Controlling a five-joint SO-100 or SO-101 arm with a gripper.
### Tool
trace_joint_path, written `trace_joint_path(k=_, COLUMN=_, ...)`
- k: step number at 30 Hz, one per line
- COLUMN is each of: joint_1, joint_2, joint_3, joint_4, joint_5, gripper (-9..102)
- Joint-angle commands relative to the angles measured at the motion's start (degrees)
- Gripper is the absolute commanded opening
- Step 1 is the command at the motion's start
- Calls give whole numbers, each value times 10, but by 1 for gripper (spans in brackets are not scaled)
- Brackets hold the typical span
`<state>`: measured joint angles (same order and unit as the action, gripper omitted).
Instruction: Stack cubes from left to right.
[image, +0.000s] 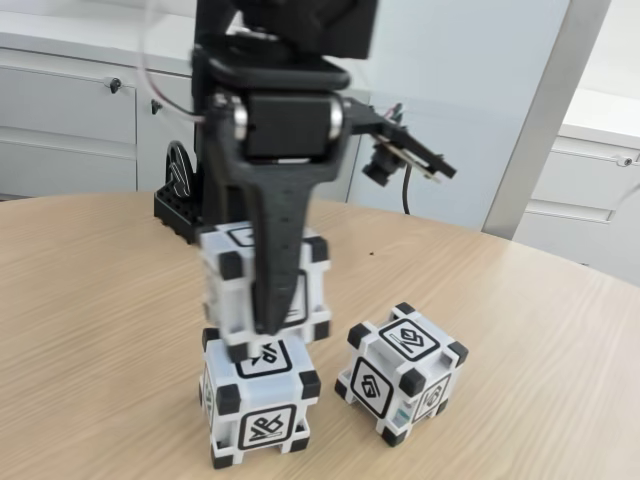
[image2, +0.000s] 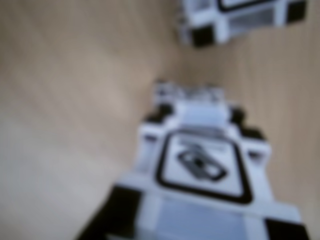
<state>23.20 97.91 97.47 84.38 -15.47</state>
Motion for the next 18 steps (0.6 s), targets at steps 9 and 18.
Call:
trace_joint_path(k=9, joint_1=22, joint_2=-1, joint_3=-4, joint_4=-6, joint_5=-10, gripper=8)
trace_joint_path(k=18, joint_1=18, joint_2=10, joint_3=-4, joint_4=-4, joint_5=2, gripper=8)
